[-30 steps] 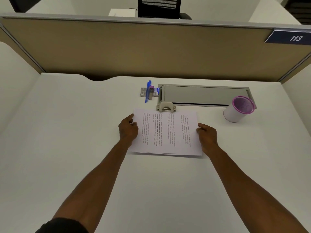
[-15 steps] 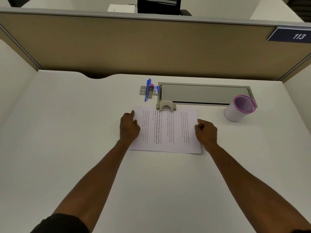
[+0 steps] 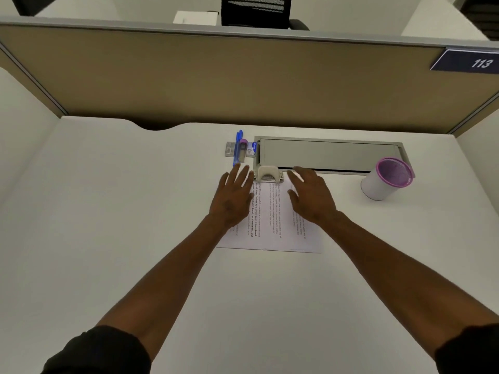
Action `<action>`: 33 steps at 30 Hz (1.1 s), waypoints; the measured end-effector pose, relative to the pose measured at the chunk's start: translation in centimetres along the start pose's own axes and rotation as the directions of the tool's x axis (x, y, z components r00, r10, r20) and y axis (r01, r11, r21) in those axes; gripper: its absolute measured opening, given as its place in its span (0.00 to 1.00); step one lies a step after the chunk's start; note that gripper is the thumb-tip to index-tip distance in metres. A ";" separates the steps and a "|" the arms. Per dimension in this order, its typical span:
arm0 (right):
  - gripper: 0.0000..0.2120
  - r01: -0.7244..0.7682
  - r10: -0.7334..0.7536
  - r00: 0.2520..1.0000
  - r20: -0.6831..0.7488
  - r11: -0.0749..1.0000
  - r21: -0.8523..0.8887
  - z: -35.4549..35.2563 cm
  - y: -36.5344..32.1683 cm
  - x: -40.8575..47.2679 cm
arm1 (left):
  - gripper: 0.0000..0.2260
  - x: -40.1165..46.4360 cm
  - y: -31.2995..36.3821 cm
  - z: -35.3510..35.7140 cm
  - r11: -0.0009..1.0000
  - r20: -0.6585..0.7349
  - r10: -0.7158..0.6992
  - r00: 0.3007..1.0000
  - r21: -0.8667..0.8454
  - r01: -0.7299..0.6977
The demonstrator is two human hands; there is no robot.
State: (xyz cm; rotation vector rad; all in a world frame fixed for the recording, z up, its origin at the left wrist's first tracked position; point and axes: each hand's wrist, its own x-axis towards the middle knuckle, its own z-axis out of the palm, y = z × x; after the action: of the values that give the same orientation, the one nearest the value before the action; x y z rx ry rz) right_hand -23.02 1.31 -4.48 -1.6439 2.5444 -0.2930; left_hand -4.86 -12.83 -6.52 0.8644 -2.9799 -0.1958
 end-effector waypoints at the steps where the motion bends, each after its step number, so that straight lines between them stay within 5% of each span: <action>1: 0.26 0.037 -0.037 0.999 0.030 0.999 -0.018 0.0 -0.4 0.7 | 0.28 0.4 0.2 0.0 1.000 0.017 0.011 1.000 0.000 -0.011; 8: 0.28 0.152 -0.134 0.974 0.180 0.984 -0.088 0.9 -1.5 3.7 | 0.28 1.7 0.3 0.9 1.000 0.100 0.023 0.995 0.002 -0.023; 15: 0.25 0.127 -0.120 0.981 0.150 0.991 -0.040 1.3 -1.8 4.5 | 0.27 1.8 0.0 1.7 0.997 0.073 0.038 0.997 -0.067 -0.034; 20: 0.20 -0.049 0.033 0.995 0.091 0.982 0.182 0.2 -2.3 7.0 | 0.29 1.3 -0.9 2.6 0.977 0.045 -0.099 0.994 -0.188 0.105; 26: 0.13 -0.216 0.188 0.972 0.141 0.951 0.222 0.3 -2.7 10.0 | 0.39 -0.3 -1.8 4.2 0.987 0.074 -0.085 0.994 -0.131 0.094; 33: 0.11 -0.280 0.234 0.951 0.203 0.928 0.244 0.5 -2.1 11.6 | 0.38 -0.4 -2.2 5.1 0.987 0.064 -0.075 0.995 -0.140 0.084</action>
State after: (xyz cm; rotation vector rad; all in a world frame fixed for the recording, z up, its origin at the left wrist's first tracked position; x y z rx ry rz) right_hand -25.84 -10.11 -4.26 -1.1696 2.4260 -0.4332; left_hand -3.69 -13.87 -11.81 0.9773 -2.9416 -0.4378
